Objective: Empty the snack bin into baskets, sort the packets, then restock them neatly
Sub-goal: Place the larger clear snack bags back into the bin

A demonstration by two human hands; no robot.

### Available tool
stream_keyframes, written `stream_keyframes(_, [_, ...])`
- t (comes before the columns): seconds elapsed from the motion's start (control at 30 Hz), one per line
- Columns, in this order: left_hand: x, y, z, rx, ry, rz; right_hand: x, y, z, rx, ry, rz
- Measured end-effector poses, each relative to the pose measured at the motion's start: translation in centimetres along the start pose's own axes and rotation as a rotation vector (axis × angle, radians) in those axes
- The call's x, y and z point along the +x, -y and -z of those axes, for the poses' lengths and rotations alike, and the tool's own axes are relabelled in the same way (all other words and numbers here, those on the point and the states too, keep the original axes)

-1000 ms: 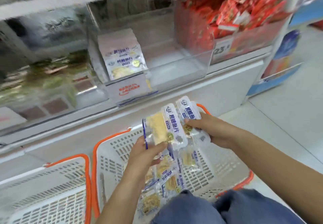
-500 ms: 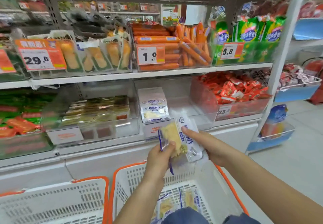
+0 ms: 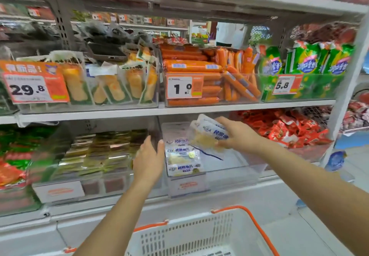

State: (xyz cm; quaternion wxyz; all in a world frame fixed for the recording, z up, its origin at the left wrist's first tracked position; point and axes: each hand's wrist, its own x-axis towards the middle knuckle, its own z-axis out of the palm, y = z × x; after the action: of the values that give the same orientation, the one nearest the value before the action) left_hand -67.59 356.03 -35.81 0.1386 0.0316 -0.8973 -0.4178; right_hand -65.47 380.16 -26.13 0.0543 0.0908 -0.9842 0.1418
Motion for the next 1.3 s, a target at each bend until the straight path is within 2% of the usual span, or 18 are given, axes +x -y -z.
stream_keyframes(0.1, [1.3,1.9,-1.9,0.21,0.013,0.034,3.8,-0.1,-0.6,0.03,0.298,-0.003])
stream_keyframes(0.2, [1.1,2.8,-3.4,0.503,-0.086,-0.048,7.0,-0.1,-2.2,0.005,0.598,-0.033])
stream_keyframes(0.3, [1.4,2.8,-3.6,0.541,-0.069,-0.041,9.8,0.3,-4.7,-0.099,0.804,-0.031])
stream_keyframes(0.4, [1.7,3.6,-4.2,0.585,-0.105,-0.104,11.7,0.3,-7.8,-0.037,0.927,-0.021])
stream_keyframes(0.47, [1.7,4.3,-4.8,0.575,-0.18,-0.155,12.1,0.6,-8.9,0.015,0.953,-0.032])
stream_keyframes(0.67, [1.8,4.6,-5.0,0.547,-0.256,-0.189,11.9,-0.1,-9.8,0.116,0.973,-0.048])
stream_keyframes(0.83, [1.7,4.7,-5.2,0.546,-0.305,-0.228,11.2,-0.3,-9.8,0.182,0.991,-0.135])
stream_keyframes(1.0, [1.8,4.8,-5.2,0.561,-0.313,-0.246,11.3,-0.3,-10.0,0.123,0.952,-0.149])
stream_keyframes(1.17, [1.9,4.8,-5.3,0.558,-0.324,-0.241,11.0,-0.3,-10.2,0.014,0.826,-0.057])
stream_keyframes(1.3, [1.9,4.9,-5.4,0.551,-0.331,-0.24,9.9,-0.6,-10.8,0.077,0.702,0.02])
